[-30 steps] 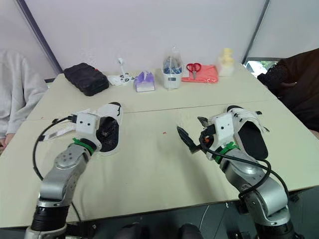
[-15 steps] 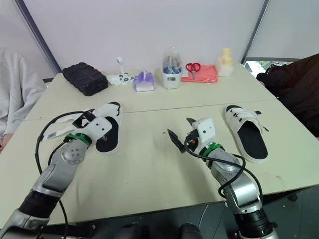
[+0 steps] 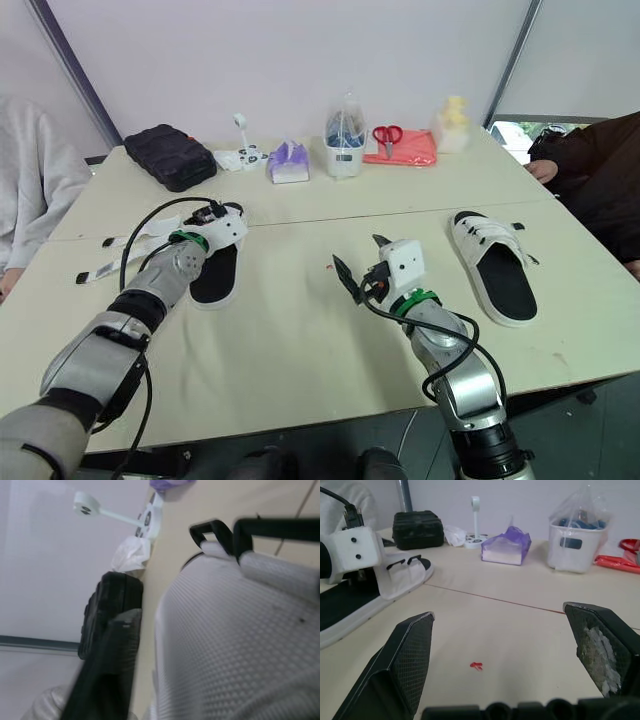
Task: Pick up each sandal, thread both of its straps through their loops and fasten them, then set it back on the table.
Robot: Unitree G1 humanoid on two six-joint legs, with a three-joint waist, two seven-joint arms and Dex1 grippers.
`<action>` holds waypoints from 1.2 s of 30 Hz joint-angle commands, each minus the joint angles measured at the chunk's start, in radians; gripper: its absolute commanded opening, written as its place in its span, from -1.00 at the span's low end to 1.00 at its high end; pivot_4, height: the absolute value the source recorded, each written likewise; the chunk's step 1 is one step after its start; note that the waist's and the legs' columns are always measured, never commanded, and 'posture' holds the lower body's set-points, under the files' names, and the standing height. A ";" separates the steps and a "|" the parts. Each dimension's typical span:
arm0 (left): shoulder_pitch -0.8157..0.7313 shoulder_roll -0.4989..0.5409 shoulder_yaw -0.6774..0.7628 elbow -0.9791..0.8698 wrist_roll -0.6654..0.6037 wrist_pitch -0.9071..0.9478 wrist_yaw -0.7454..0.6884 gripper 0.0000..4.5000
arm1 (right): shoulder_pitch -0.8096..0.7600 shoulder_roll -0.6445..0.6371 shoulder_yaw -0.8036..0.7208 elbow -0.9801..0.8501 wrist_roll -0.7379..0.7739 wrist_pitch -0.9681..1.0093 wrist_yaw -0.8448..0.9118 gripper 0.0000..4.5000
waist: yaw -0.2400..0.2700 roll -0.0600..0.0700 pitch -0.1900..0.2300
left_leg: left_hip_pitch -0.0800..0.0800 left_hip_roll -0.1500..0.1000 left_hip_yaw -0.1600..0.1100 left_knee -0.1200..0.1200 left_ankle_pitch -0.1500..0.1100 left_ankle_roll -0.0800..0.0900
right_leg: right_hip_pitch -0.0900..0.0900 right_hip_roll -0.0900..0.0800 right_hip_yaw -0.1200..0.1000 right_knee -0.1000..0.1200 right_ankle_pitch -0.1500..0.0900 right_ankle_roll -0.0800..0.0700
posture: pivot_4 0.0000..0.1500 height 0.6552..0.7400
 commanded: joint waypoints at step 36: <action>-0.115 -0.016 -0.454 -0.228 0.643 -1.076 0.513 -0.99 | 0.169 -0.376 -0.396 -0.263 0.494 0.389 0.310 1.00 | 0.024 -0.001 -0.001 | 0.001 -0.002 0.004 0.009 0.000 0.000 | 0.007 -0.005 0.002 -0.004 0.004 0.007 | 1.00 1.00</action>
